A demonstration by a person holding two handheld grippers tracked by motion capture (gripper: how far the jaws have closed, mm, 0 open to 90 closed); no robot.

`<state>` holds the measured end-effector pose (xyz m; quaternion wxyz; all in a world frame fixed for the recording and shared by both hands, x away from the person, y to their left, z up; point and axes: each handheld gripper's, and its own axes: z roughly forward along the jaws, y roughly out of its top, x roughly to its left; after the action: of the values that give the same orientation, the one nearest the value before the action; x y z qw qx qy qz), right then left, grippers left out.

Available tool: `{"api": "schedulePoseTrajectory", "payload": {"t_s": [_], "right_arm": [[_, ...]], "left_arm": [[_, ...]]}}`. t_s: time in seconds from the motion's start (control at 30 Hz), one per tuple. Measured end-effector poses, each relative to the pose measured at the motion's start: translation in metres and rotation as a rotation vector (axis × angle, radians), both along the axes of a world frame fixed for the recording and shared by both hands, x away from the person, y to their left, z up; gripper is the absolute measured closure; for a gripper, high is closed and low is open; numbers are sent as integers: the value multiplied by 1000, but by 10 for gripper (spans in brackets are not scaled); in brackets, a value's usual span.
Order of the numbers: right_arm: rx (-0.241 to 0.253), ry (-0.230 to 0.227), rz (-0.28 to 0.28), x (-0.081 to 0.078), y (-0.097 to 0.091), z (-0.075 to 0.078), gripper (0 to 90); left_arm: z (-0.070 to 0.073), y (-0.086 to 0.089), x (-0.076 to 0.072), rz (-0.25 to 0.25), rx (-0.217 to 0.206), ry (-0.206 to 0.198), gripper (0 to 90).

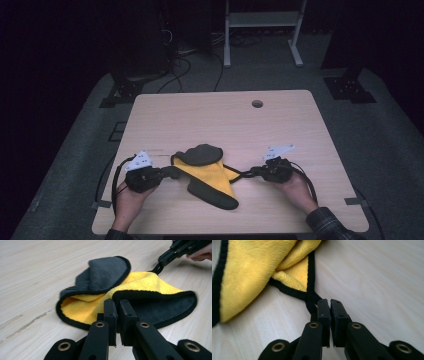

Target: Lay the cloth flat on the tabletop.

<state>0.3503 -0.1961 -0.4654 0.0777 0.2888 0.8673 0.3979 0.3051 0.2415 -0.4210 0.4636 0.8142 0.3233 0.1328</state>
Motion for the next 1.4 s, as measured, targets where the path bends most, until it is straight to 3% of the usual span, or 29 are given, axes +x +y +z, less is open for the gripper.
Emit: {"api": "schedulePoseTrajectory", "payload": {"t_s": [0.2,0.3,0.6,0.87,1.03,1.13,1.23,1.4], "right_arm": [[1,-14,-85,7,-25,6,863],[-28,-32,-128,11,-41,8,862],[-7,-44,-296,19,-98,14,868],[-38,-56,-415,20,-131,16,870],[-53,-47,-441,20,-138,14,870],[-62,-60,-422,18,-135,14,844],[-51,-74,-406,16,-133,14,709],[-32,-103,-388,13,-132,16,637]], "left_arm": [[-5,13,8,46,0,6,850],[-9,20,15,75,3,18,850],[-18,34,38,150,31,32,850],[-26,46,65,211,83,39,851],[-30,39,80,207,134,35,849],[-27,33,79,218,149,11,722],[-15,26,67,212,126,-20,620],[-10,2,38,98,118,-15,570]]}}
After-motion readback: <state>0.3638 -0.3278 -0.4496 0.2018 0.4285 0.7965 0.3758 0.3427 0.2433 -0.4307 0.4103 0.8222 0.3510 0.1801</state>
